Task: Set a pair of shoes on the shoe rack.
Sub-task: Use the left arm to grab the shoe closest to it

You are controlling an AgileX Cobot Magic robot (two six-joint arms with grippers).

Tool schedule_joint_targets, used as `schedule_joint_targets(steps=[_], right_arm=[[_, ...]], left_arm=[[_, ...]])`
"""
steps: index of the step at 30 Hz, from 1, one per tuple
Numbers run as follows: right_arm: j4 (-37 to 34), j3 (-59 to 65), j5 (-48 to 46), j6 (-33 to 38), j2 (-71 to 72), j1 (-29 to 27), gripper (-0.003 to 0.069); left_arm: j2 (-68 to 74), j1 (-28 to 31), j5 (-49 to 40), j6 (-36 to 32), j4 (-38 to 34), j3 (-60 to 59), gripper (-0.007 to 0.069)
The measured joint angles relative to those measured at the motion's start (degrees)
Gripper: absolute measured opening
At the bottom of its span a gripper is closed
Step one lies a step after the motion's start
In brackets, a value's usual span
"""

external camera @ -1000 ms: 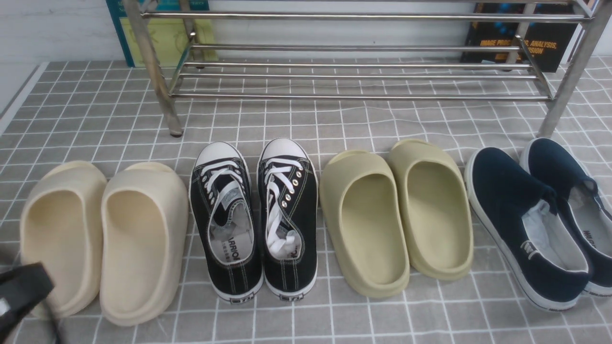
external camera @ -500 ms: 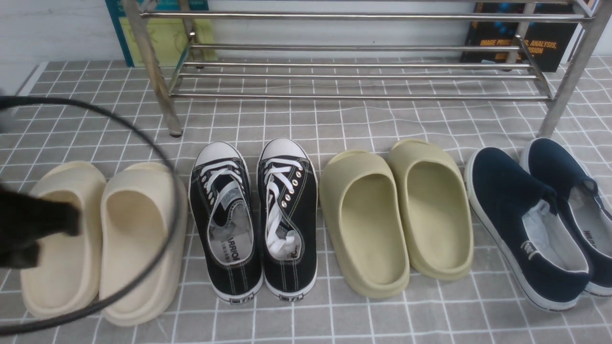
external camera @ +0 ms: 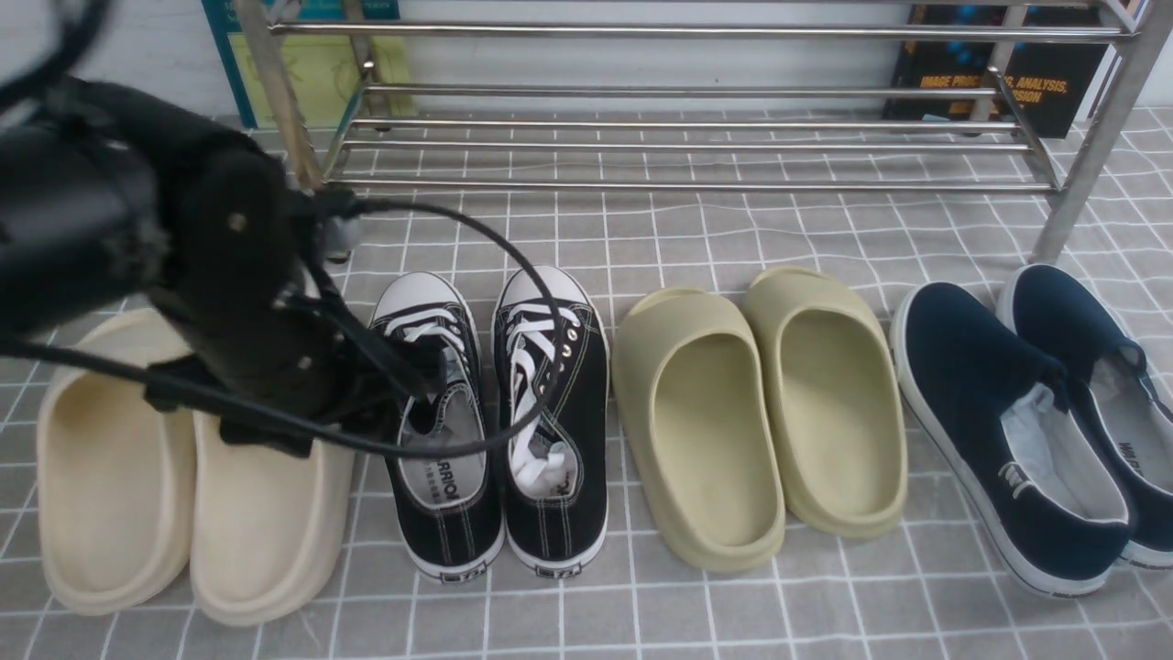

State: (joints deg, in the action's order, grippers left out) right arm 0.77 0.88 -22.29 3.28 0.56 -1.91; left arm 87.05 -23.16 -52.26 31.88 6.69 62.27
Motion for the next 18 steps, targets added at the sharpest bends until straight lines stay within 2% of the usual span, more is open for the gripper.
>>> schedule_joint_targets(steps=[4,10,15,16,18], right_arm=[[0.0,0.0,0.0,0.0,0.0,0.0,0.0239],[0.0,0.0,0.0,0.0,0.0,0.0,0.0239],[0.0,0.0,0.0,0.0,0.0,0.0,0.0239],[0.0,0.0,0.0,0.0,0.0,0.0,0.0239],[0.0,0.0,0.0,0.0,0.0,0.0,0.0239]], left_arm=[[5.84,0.0,2.45,1.04,-0.75,0.0,0.0421],[9.73,0.0,6.09,1.11,-2.67,0.13,0.0402],[11.81,0.0,7.13,1.11,-2.8,0.13,0.0264],[11.82,0.0,7.13,1.11,-2.8,0.13,0.0255],[11.86,0.0,7.13,1.11,-3.01,0.13,0.0138]])
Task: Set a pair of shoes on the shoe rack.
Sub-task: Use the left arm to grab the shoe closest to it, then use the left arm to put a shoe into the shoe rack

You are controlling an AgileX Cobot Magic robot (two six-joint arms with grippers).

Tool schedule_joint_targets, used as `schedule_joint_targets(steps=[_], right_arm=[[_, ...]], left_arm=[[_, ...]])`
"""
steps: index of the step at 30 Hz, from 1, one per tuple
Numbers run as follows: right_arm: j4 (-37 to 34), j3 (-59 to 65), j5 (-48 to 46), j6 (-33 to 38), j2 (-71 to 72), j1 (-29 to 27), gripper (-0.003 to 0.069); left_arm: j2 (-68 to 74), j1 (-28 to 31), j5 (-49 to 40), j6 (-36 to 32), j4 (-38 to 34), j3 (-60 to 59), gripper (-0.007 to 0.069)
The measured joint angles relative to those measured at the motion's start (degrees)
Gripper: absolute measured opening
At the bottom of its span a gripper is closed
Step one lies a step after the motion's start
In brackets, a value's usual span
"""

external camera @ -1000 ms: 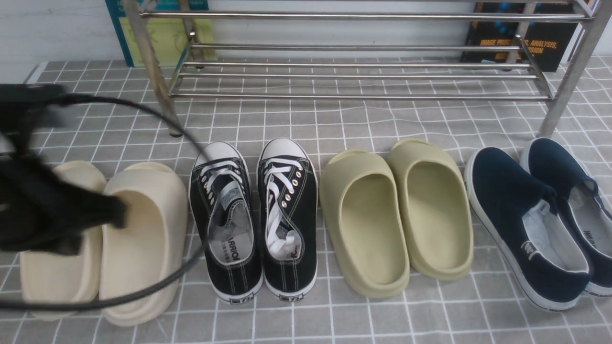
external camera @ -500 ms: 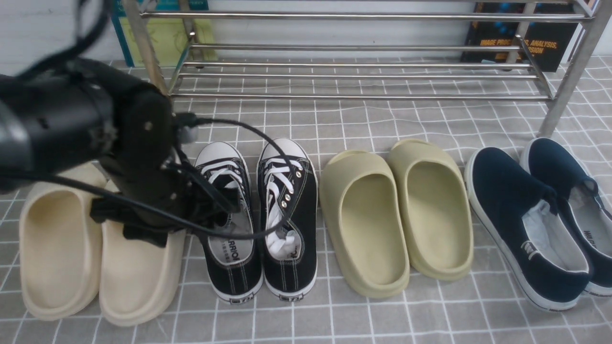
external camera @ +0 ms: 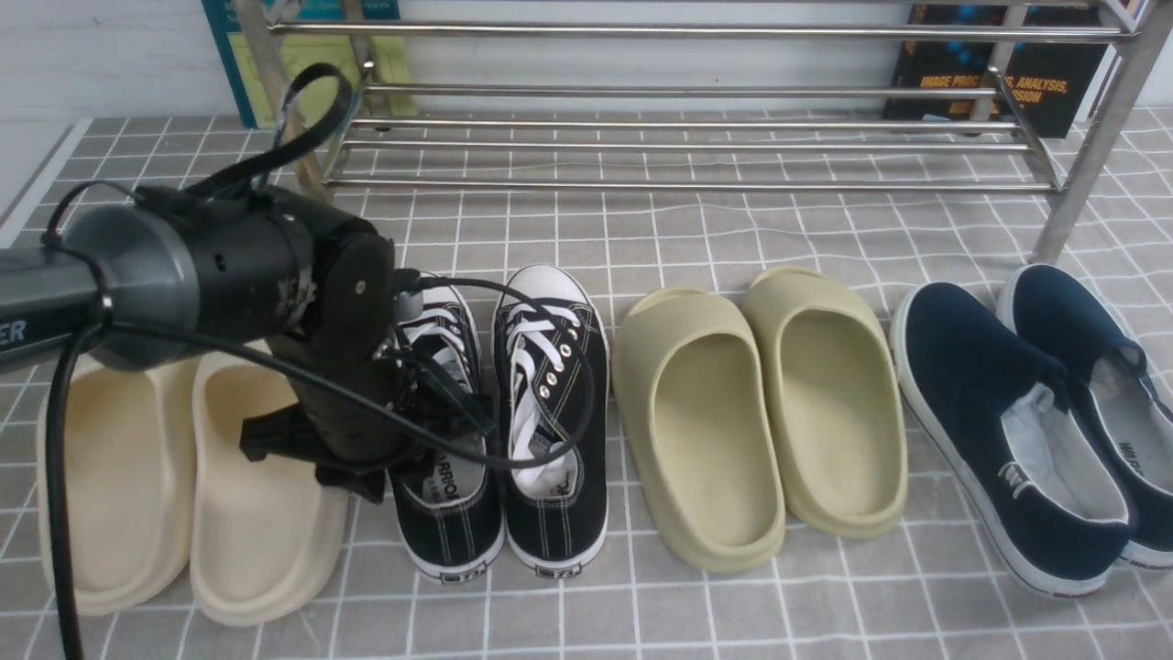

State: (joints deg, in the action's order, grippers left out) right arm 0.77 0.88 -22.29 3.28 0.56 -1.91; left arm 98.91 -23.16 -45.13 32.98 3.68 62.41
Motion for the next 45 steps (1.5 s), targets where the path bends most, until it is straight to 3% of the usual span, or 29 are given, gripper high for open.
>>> schedule_joint_targets(steps=[4,10,18,23,31,45], right_arm=[[0.0,0.0,0.0,0.0,0.0,0.0,0.0239],[0.0,0.0,0.0,0.0,0.0,0.0,0.0239],[0.0,0.0,0.0,0.0,0.0,0.0,0.0239],[0.0,0.0,0.0,0.0,0.0,0.0,0.0239],[0.0,0.0,0.0,0.0,0.0,0.0,0.0239],[0.0,0.0,0.0,0.0,0.0,0.0,0.0239]], left_arm=[[-0.75,0.0,-0.57,0.05,0.07,0.0,-0.0013],[-7.66,0.0,-5.91,-0.68,-0.35,2.53,-0.0013],[-13.87,0.0,-8.98,-2.72,0.59,15.25,-0.0013],[-9.34,2.04,-12.31,-5.33,-1.17,21.86,-0.0013],[2.21,10.37,-13.68,-12.4,-10.78,27.82,-0.0013],[17.33,14.11,-13.73,-13.96,-11.23,47.5,-0.0013]])
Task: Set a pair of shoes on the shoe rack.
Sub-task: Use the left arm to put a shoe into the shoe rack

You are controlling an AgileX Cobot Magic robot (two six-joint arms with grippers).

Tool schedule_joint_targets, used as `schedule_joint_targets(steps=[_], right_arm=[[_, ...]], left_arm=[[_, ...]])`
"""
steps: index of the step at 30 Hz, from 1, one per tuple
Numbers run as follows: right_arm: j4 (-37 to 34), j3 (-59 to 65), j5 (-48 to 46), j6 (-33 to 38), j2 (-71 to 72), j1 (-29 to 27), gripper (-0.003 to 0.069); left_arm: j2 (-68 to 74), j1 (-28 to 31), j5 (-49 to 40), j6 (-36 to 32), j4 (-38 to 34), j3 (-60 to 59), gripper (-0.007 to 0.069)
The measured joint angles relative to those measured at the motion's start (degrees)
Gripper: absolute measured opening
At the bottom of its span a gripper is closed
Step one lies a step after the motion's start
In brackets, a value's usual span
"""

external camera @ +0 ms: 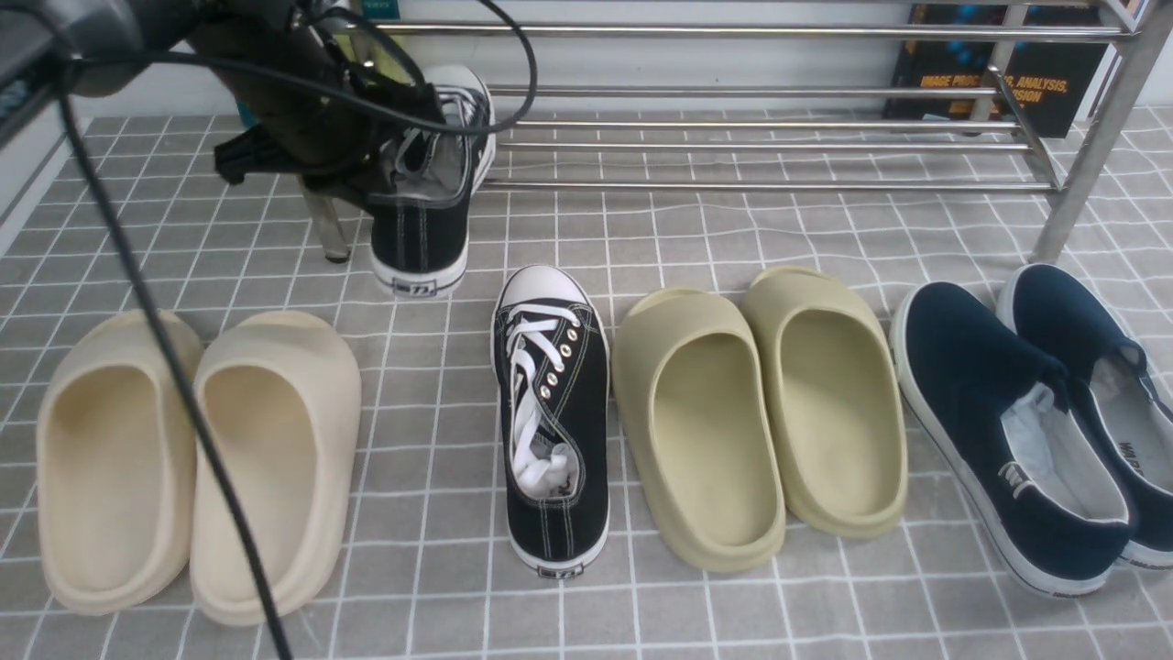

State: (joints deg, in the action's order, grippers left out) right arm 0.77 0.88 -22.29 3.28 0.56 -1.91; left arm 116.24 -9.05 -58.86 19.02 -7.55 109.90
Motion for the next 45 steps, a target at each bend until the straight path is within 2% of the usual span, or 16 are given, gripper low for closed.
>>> schedule_joint_targets(steps=[8,21,26,29,34,40,43,44,45], right_arm=[[0.0,0.0,0.0,0.0,0.0,0.0,0.0239],[0.0,0.0,0.0,0.0,0.0,0.0,0.0239],[0.0,0.0,0.0,0.0,0.0,0.0,0.0239],[0.0,0.0,0.0,0.0,0.0,0.0,0.0239],[0.0,0.0,0.0,0.0,0.0,0.0,0.0239],[0.0,0.0,0.0,0.0,0.0,0.0,0.0239],[0.0,0.0,0.0,0.0,0.0,0.0,0.0239],[0.0,0.0,0.0,0.0,0.0,0.0,0.0239],[0.0,0.0,0.0,0.0,0.0,0.0,0.0239]], left_arm=[[9.67,0.07,-0.3,-0.19,1.76,13.62,-0.0013],[11.93,0.0,6.37,-0.02,3.97,16.55,-0.0001],[12.49,0.0,8.4,-0.14,4.25,16.98,0.006],[12.36,-0.05,8.25,-0.2,5.03,17.07,0.0127],[8.8,-0.04,1.51,-0.45,7.13,17.07,0.0183],[2.59,-0.17,-5.14,-3.03,8.21,17.27,0.0134],[0.24,-1.26,-8.63,-5.27,8.45,17.55,0.0064],[-0.24,-2.74,-11.27,-6.71,8.55,17.37,0.0015],[-0.24,-2.74,-11.49,-6.85,8.55,17.3,0.0009]])
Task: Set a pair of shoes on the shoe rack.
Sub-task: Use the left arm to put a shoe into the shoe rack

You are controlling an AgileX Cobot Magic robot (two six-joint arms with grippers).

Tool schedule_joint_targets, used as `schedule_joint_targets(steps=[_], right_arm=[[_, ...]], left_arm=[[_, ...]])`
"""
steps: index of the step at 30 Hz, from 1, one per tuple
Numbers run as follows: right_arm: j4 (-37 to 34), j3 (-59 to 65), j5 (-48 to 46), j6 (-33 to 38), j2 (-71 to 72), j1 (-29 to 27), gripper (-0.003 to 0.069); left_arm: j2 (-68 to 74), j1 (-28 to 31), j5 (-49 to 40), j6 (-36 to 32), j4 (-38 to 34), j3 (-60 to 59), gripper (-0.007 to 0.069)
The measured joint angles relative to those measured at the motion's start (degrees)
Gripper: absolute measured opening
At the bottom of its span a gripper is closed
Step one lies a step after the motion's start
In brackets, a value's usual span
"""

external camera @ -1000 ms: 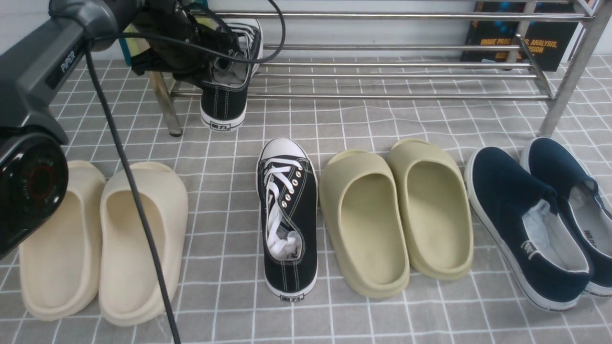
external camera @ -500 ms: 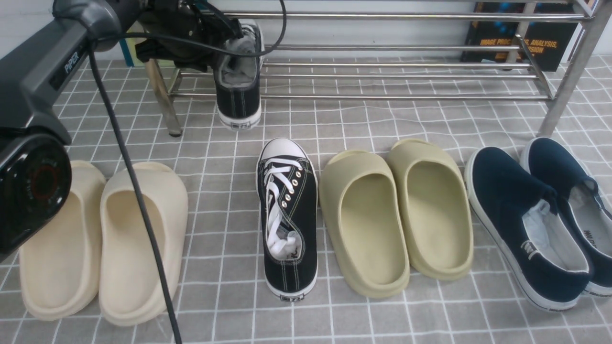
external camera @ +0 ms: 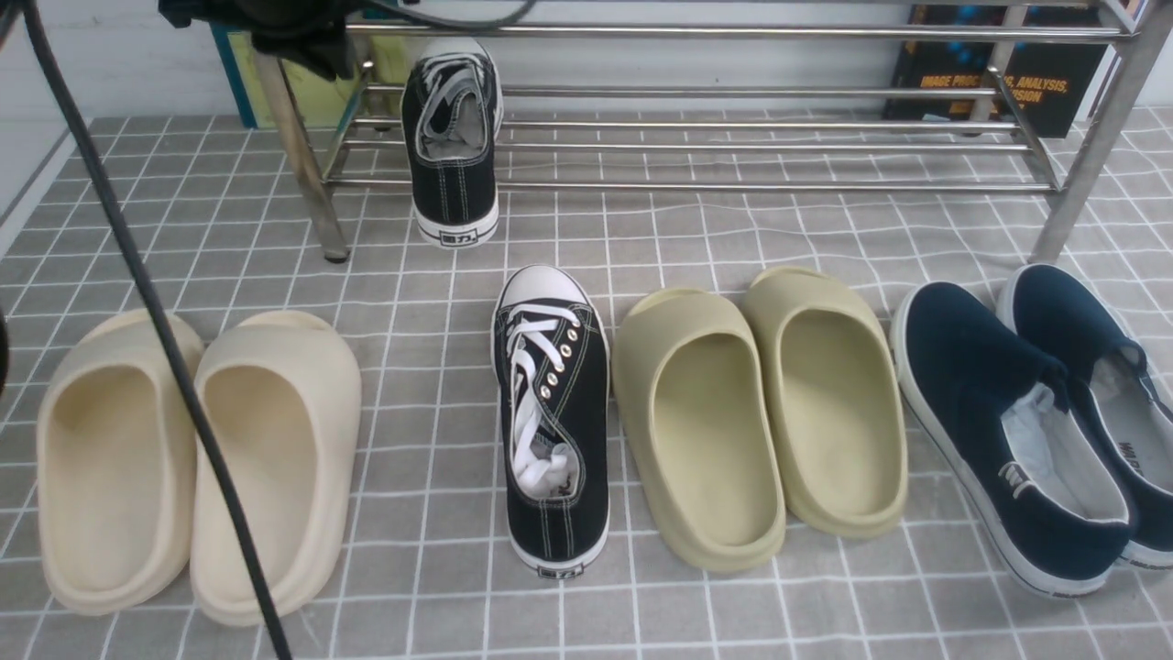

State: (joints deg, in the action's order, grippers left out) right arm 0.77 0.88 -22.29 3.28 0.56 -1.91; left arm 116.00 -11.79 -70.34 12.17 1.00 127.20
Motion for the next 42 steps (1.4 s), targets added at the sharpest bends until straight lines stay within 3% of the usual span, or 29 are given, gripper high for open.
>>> schedule_joint_targets(steps=[6,13,19,27,42], right_arm=[[0.0,0.0,0.0,0.0,0.0,0.0,0.0239],[0.02,0.0,0.0,0.0,0.0,0.0,0.0239],[0.02,0.0,0.0,0.0,0.0,0.0,0.0239],[0.02,0.0,0.0,0.0,0.0,0.0,0.0239],[0.02,0.0,0.0,0.0,0.0,0.0,0.0239]], left_arm=[[0.05,-6.79,1.2,-1.56,-0.67,-11.34,-0.0013],[0.68,-7.56,19.46,4.88,0.55,-26.49,-0.0013],[1.08,-3.8,28.21,13.64,2.03,-27.06,-0.0013],[3.16,-1.16,30.23,14.81,1.67,-27.17,-0.0013],[3.33,-1.66,34.59,14.81,0.09,-27.17,-0.0013]])
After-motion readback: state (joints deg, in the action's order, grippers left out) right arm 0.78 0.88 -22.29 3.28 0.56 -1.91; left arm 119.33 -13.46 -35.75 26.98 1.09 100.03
